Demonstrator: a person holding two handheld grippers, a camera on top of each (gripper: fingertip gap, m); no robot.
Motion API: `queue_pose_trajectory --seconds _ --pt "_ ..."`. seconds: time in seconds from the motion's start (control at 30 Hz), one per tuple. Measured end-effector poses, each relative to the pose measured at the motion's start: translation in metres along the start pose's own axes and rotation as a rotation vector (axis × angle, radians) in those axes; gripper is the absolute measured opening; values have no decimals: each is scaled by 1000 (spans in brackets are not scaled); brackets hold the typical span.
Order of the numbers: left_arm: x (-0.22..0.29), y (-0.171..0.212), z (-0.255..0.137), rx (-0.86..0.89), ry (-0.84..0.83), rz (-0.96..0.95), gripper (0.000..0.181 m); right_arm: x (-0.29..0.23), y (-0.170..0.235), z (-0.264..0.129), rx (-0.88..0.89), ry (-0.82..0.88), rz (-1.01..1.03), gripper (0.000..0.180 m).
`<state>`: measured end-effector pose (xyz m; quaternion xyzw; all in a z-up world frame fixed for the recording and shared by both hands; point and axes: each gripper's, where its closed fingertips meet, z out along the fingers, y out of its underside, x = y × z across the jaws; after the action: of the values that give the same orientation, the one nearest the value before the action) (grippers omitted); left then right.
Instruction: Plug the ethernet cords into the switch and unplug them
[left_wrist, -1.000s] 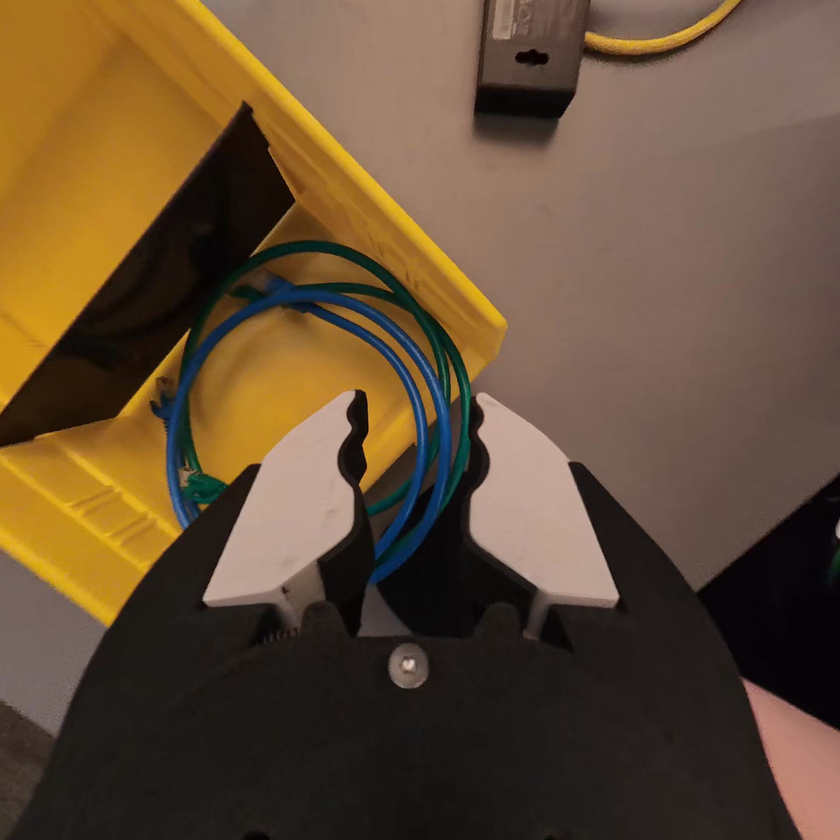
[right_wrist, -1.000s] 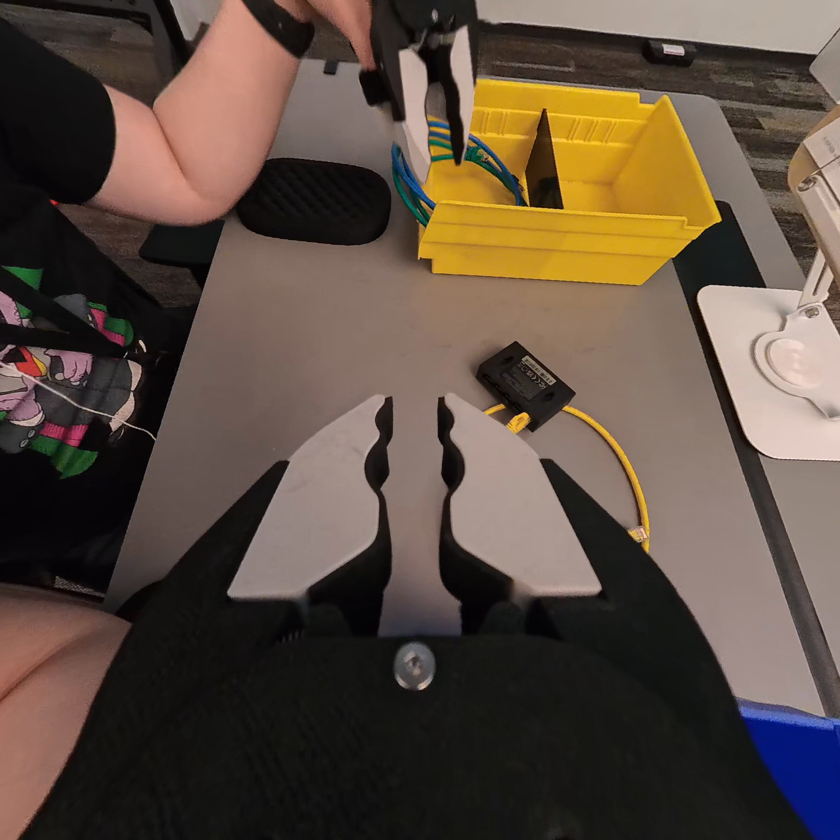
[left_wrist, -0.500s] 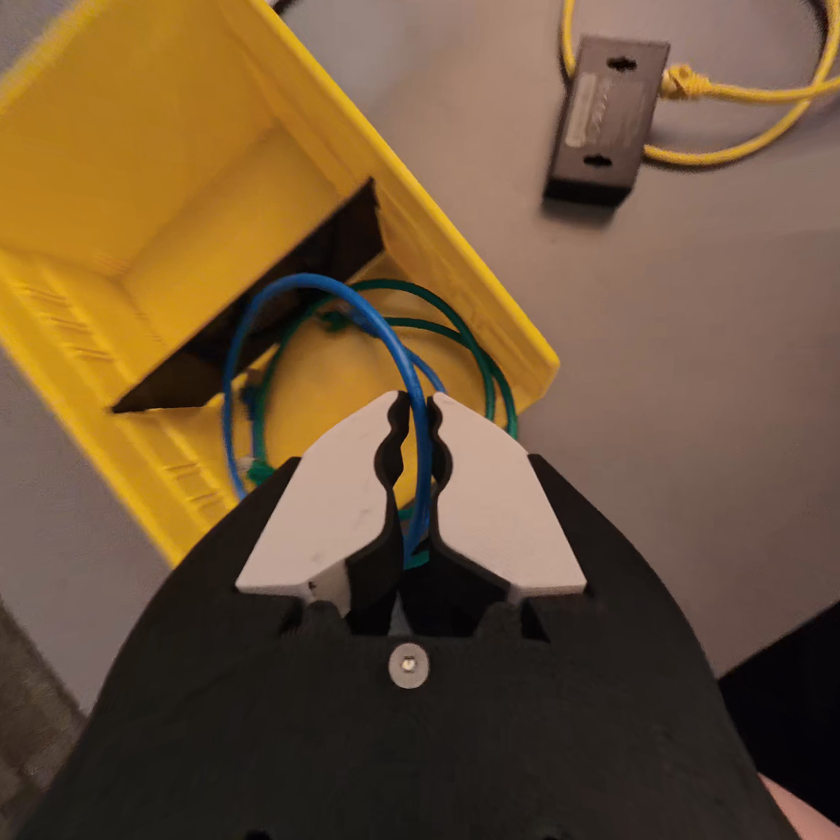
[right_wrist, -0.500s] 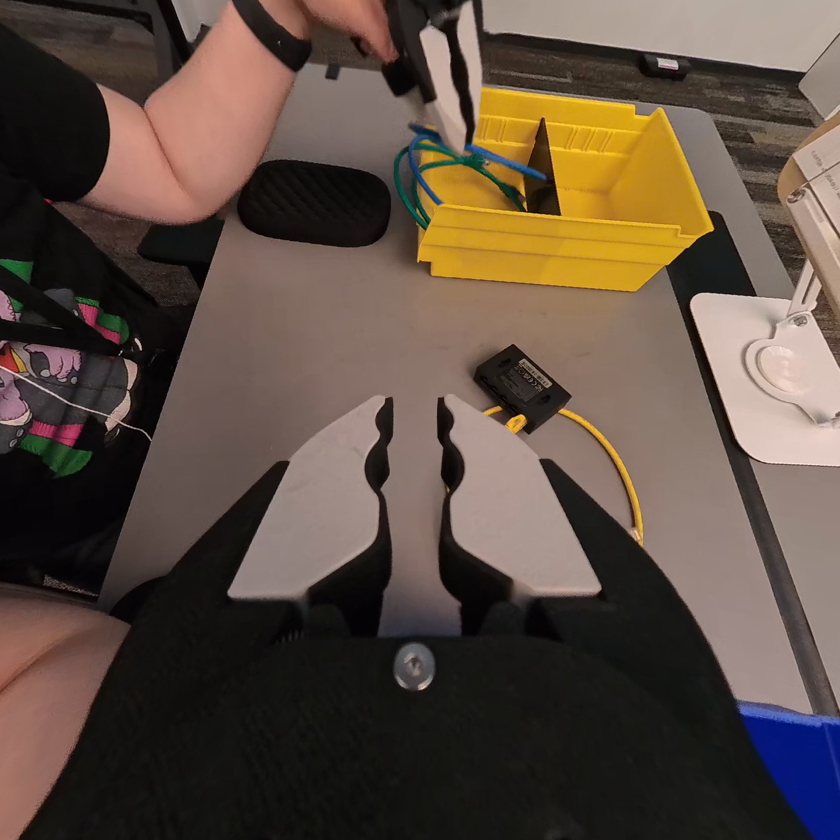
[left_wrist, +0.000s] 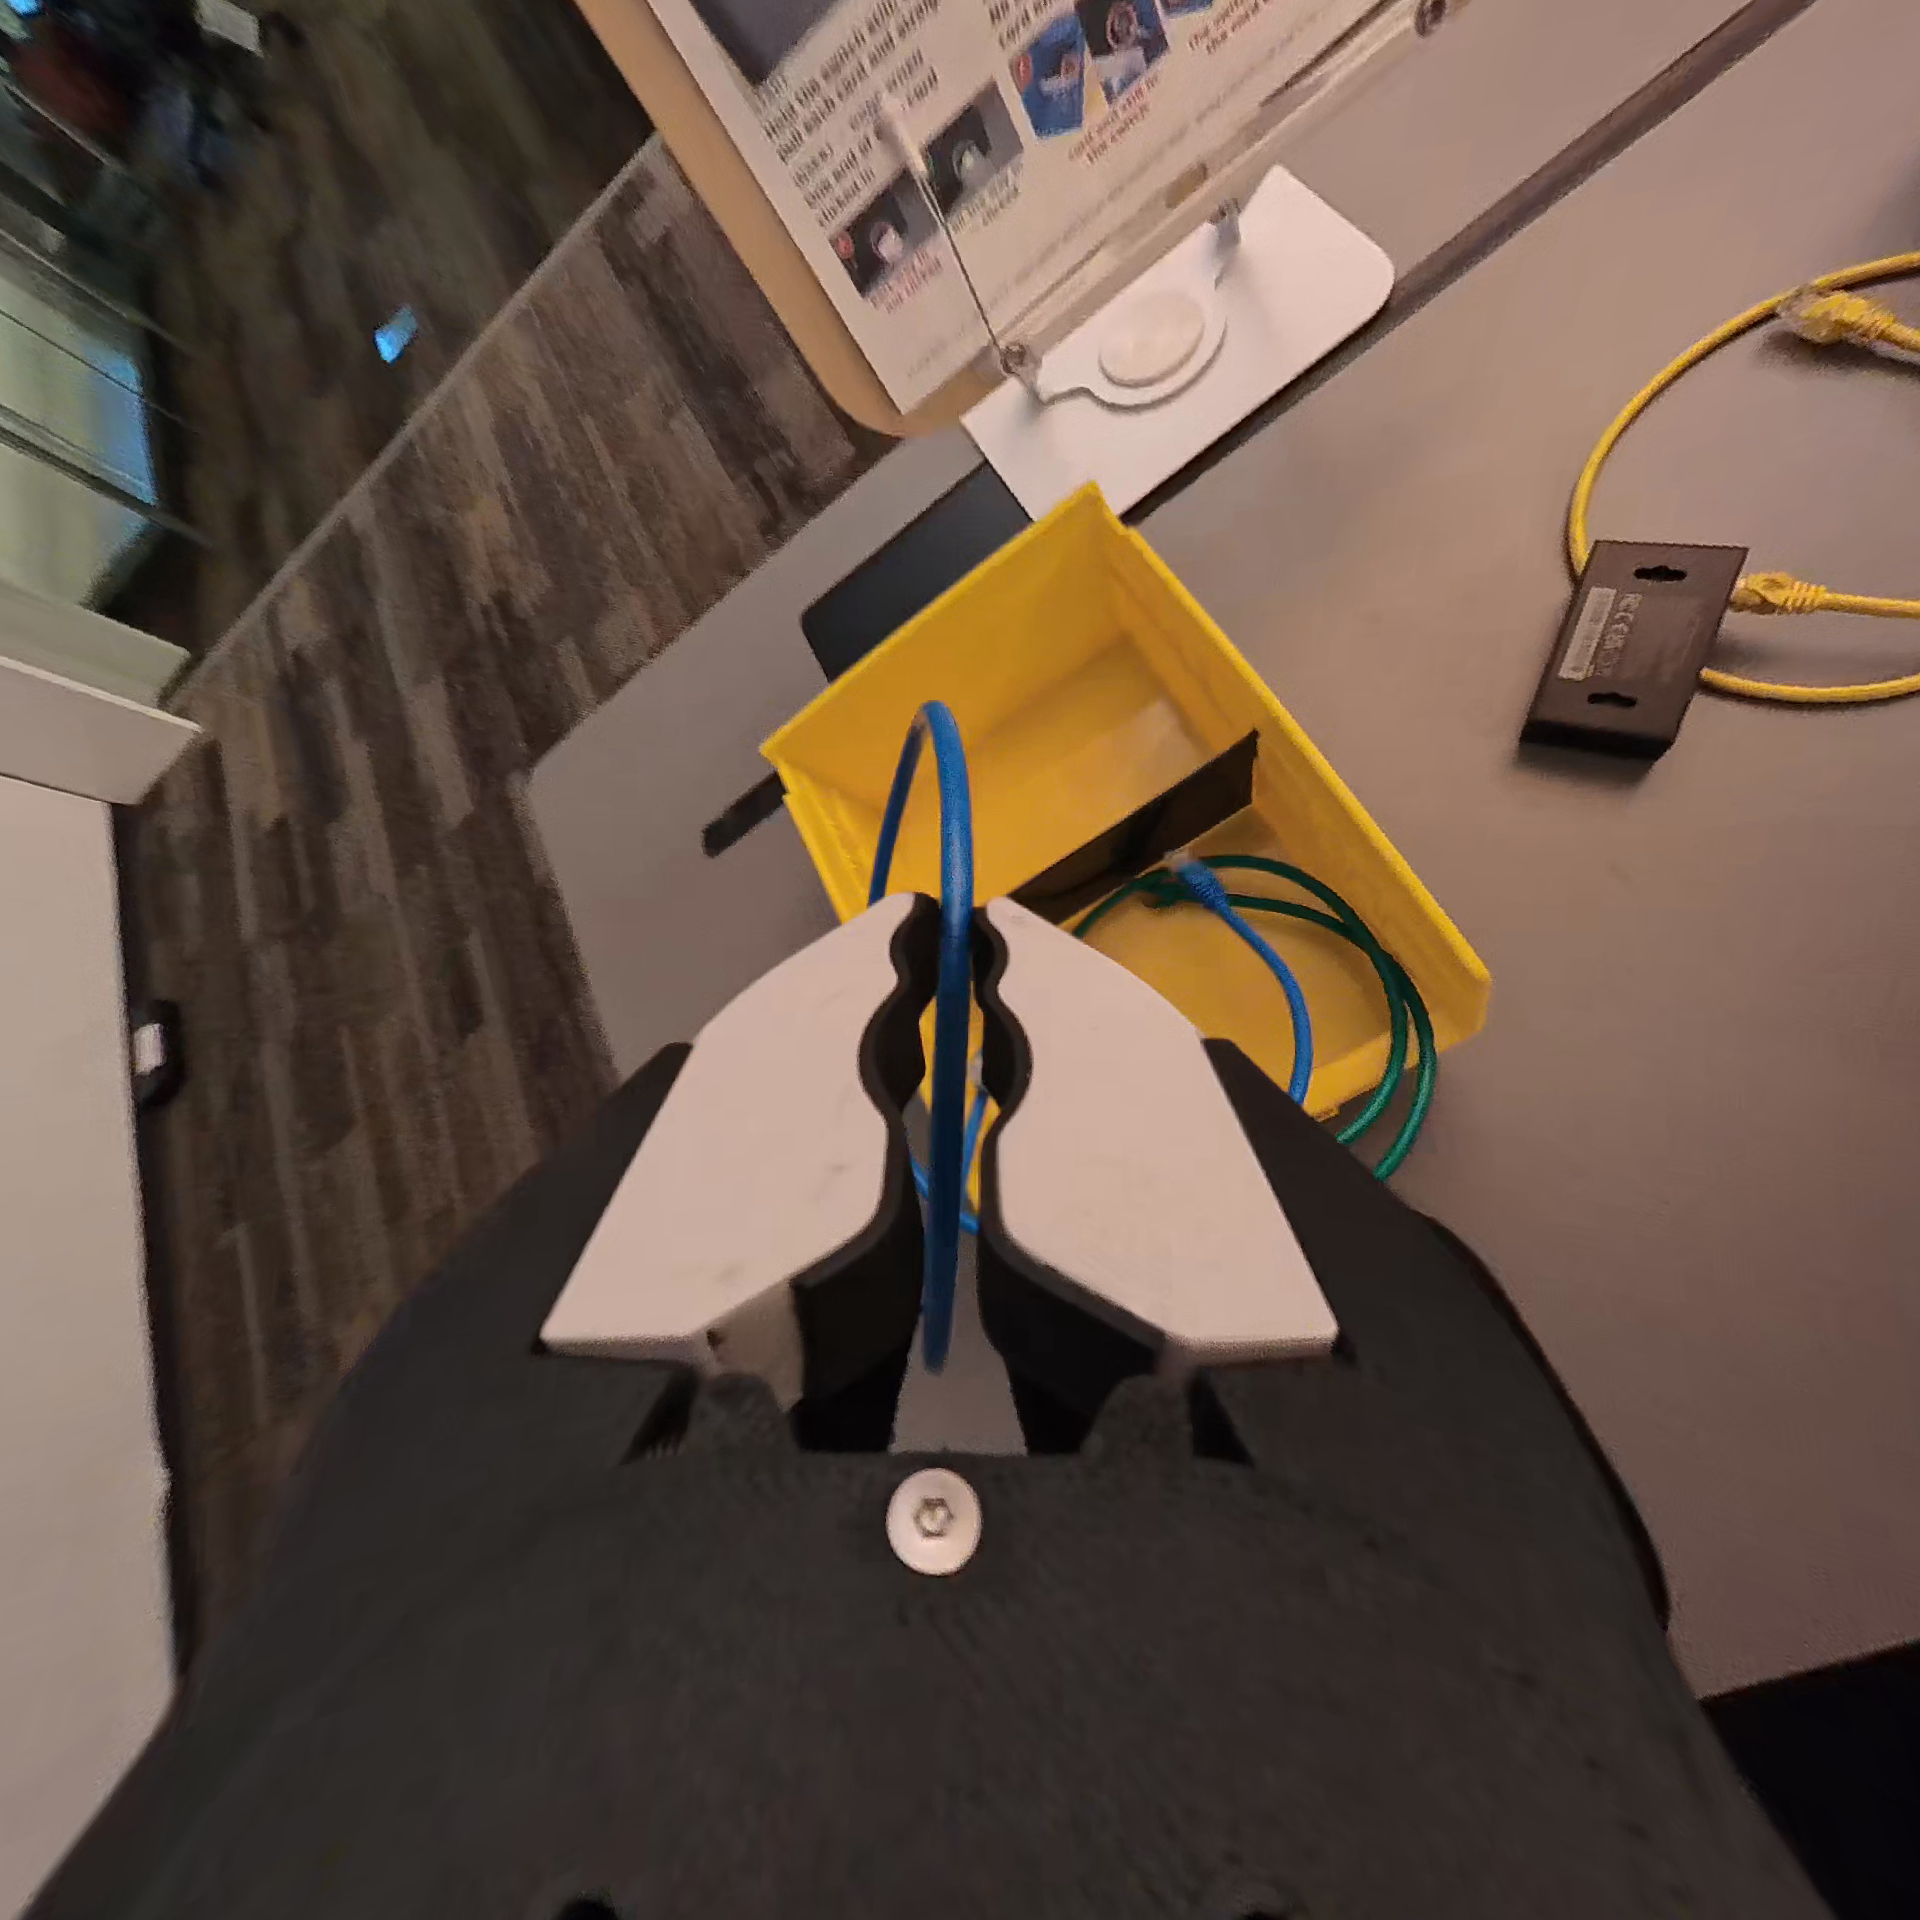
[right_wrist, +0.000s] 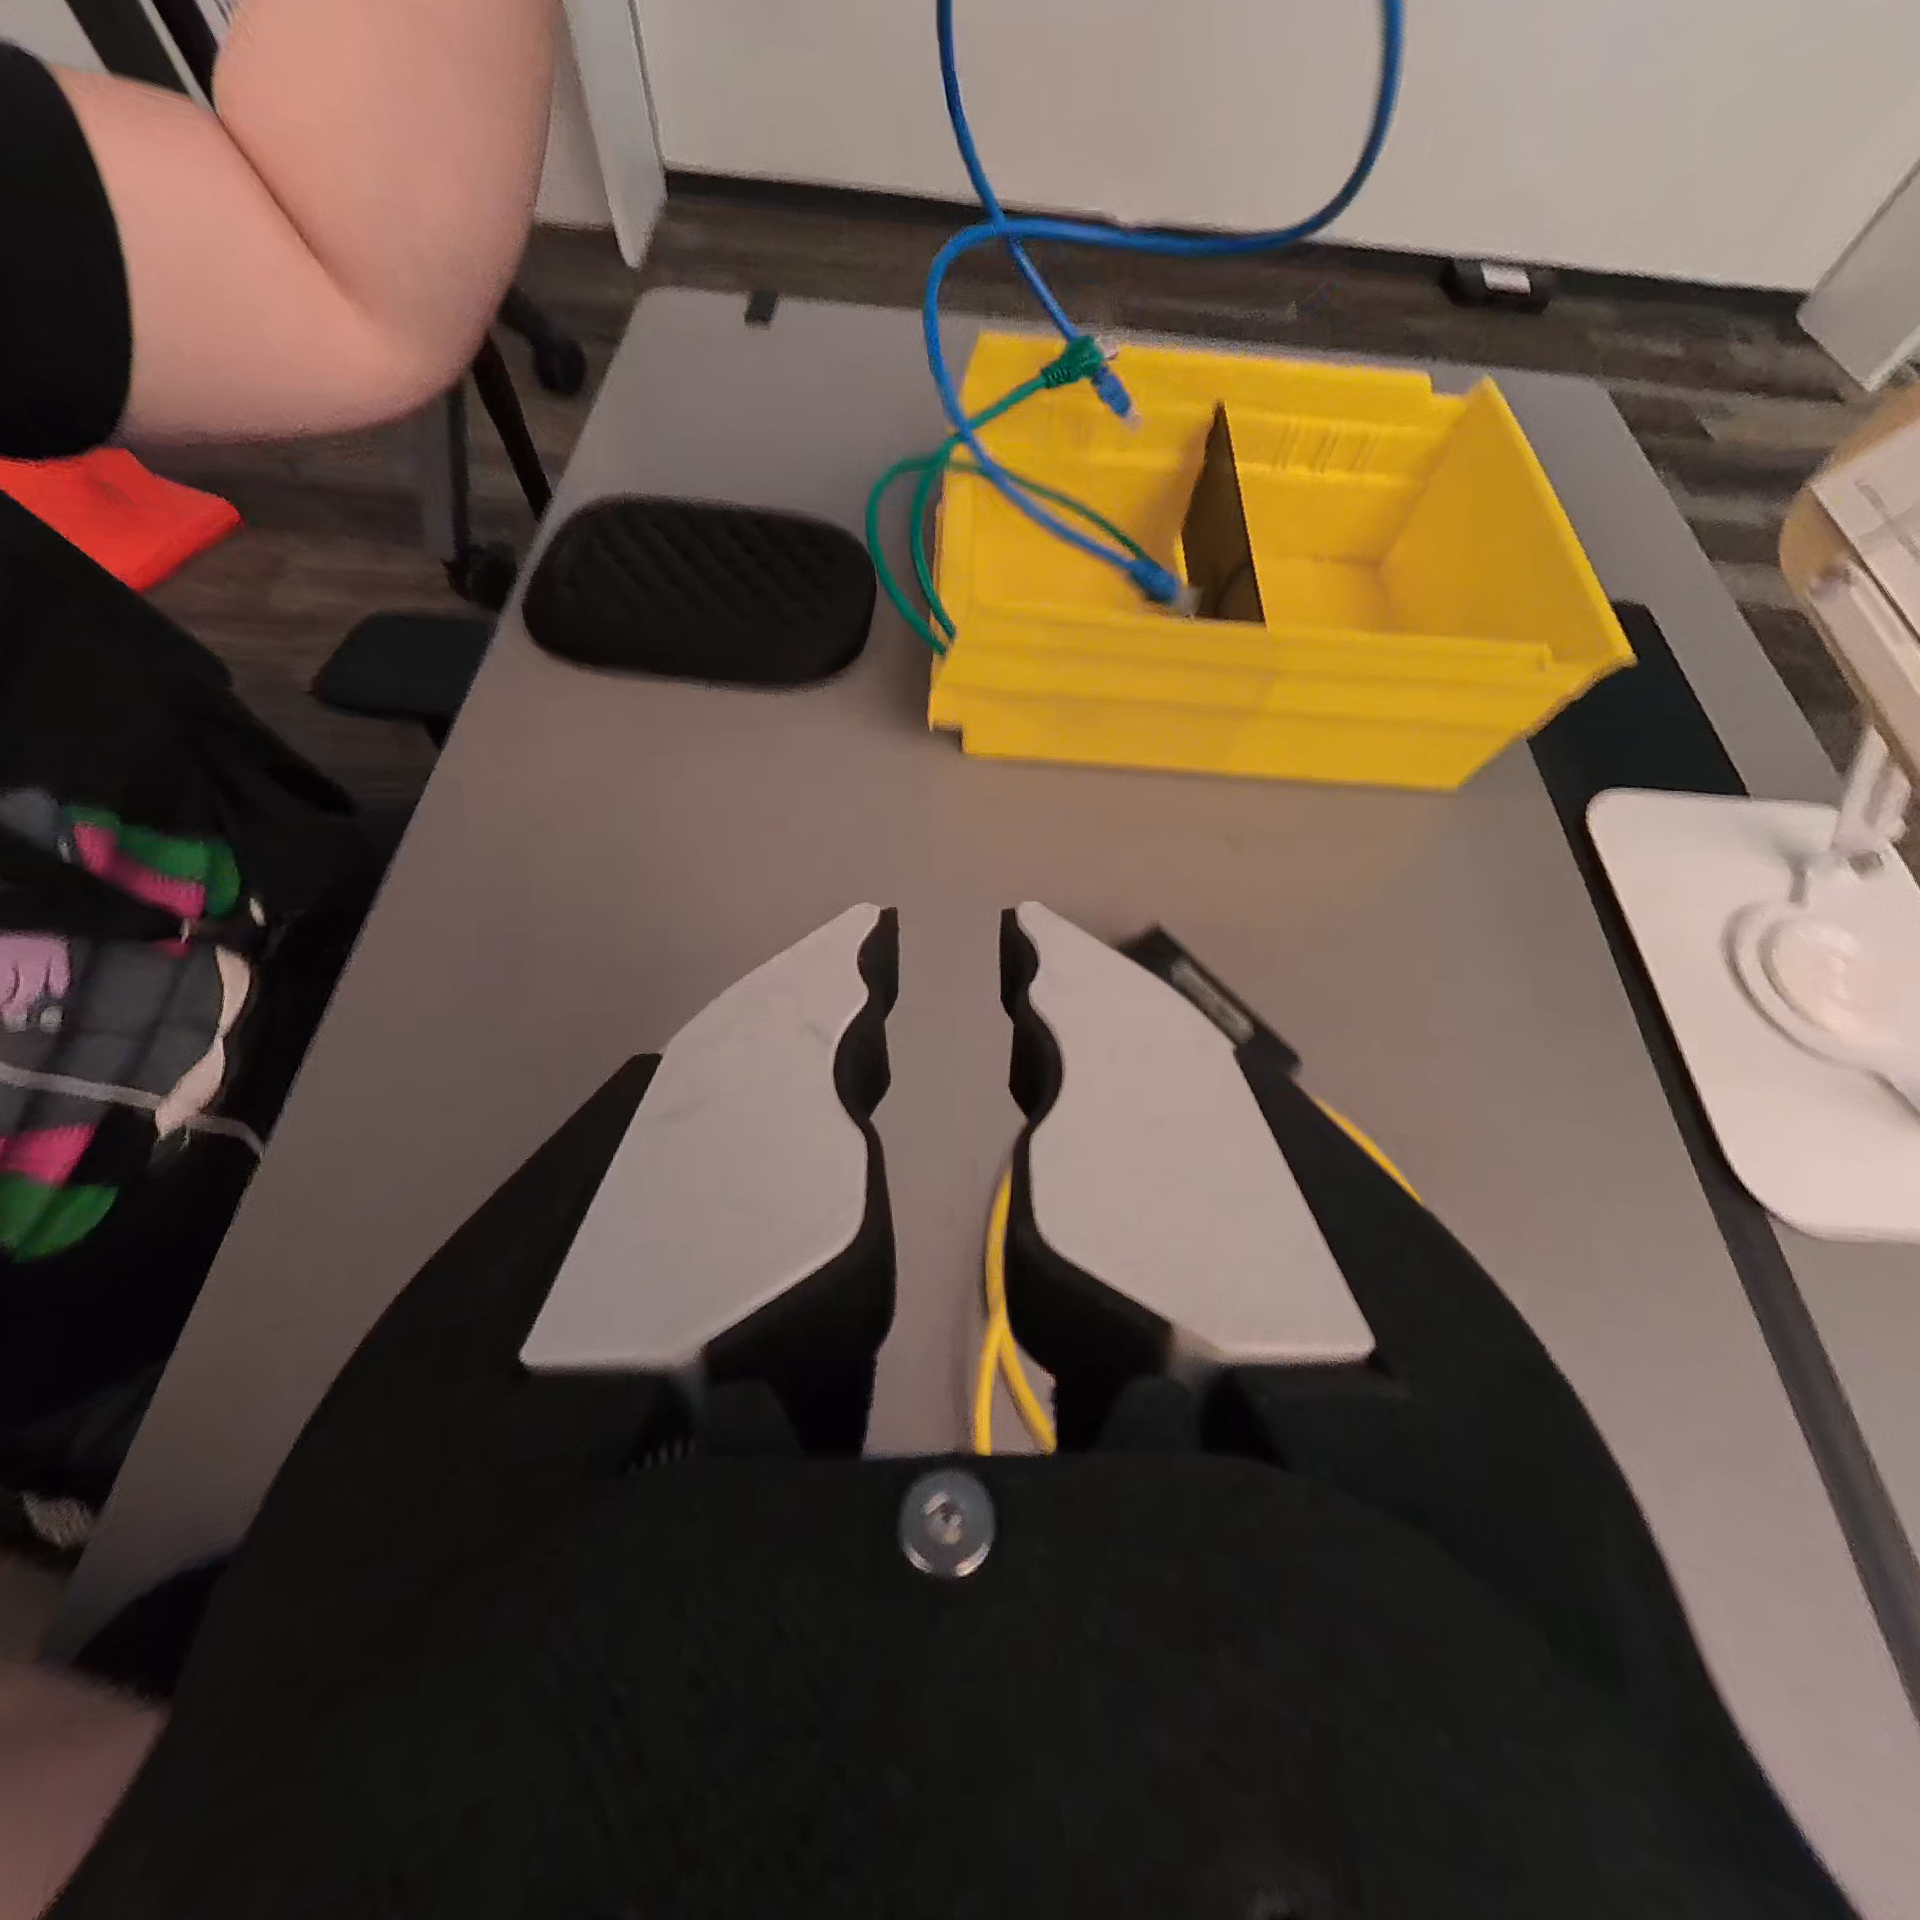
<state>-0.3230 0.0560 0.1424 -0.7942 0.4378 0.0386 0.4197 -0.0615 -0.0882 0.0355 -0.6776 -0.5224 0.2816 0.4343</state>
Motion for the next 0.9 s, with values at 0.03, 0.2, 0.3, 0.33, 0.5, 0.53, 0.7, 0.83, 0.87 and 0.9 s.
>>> queue_pose_trajectory --seconds 0.03,0.2,0.3,0.33,0.5,0.53,0.7,0.83,0.87,0.9 --pt "-4 -6 -7 1 -27 16 5 -1 -4 8 16 -15 7 20" --pt "-12 -38 -35 20 -85 61 5 -9 -14 51 33 -85 17 21" --pt "-22 -55 -47 27 -145 110 4 -13 -19 73 52 -110 38 23" --pt "-27 -61 -48 27 -168 135 5 -15 -20 78 57 -122 48 23" --pt "-43 -80 -39 -39 -206 181 4 -20 -27 97 97 -145 76 23" --pt "-43 -82 -37 -47 -206 191 4 -21 -30 100 113 -150 86 23" --pt "-29 -102 -38 21 -127 181 4 -18 -46 110 230 -124 115 24" --pt "-9 -121 -49 136 -47 160 4 -17 -58 115 339 -175 227 28" --pt "-4 -126 -53 167 -26 157 4 -19 -57 118 339 -197 243 30" --pt "1 -131 -56 195 -6 152 4 -19 -56 120 341 -203 254 31"
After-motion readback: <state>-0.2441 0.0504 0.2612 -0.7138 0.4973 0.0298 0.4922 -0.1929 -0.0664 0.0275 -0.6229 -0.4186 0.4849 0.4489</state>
